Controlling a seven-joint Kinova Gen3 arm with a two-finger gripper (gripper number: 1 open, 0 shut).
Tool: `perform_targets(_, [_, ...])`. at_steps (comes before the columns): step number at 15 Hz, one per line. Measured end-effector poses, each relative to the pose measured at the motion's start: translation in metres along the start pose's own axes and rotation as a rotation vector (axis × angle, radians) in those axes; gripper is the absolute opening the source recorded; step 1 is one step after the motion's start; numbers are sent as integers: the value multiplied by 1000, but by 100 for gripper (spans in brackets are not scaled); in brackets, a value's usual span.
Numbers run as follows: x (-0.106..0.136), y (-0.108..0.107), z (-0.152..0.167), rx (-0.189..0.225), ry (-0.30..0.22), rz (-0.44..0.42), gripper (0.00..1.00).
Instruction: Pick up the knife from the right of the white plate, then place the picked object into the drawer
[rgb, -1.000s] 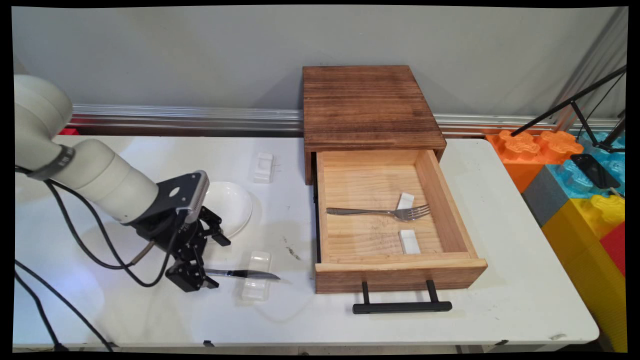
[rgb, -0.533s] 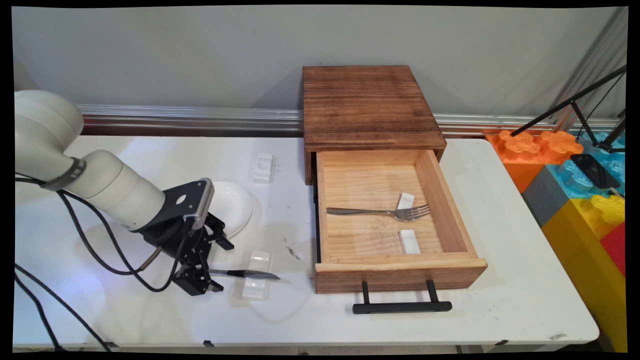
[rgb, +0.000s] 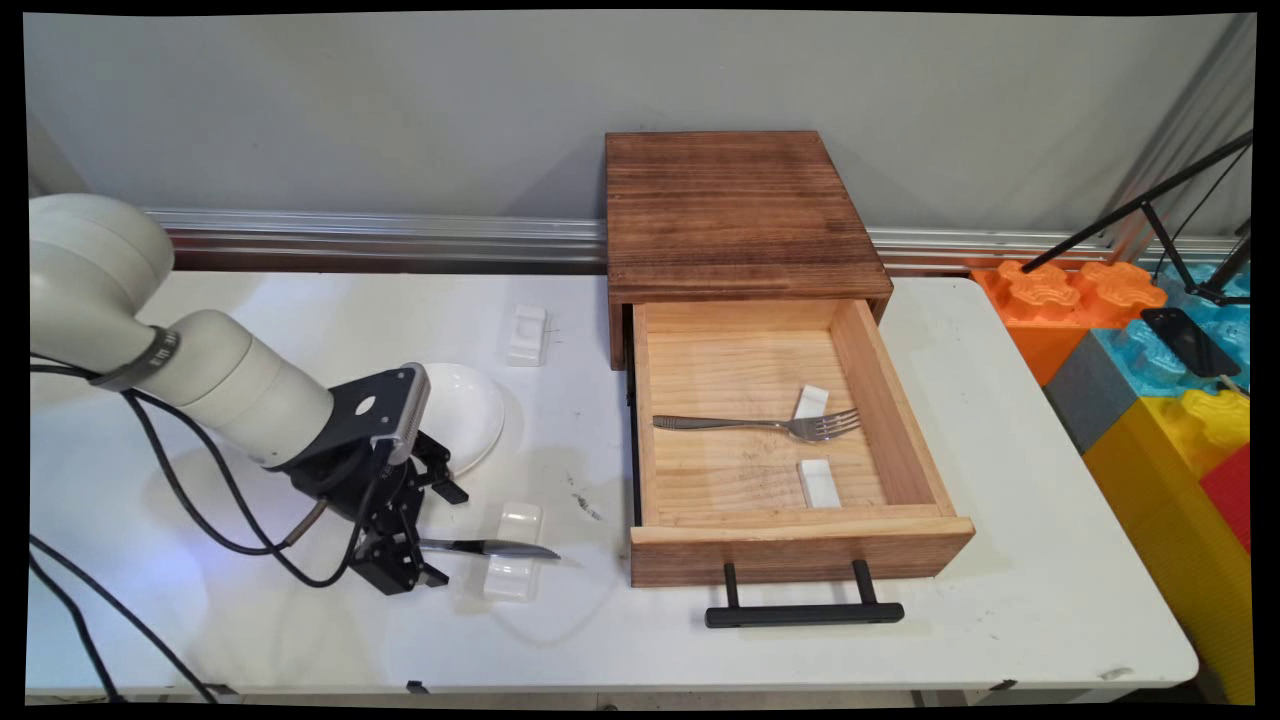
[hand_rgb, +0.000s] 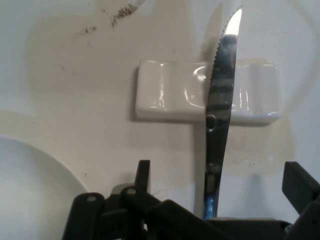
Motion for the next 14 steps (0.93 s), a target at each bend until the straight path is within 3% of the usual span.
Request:
perform_targets(5, [-3,0,2,-3,0,-2,100])
perform_targets(6, [-3,0,3,-4,-1,-1,0])
perform_targets(14, [-5,-2,7,-9,-5,10,0])
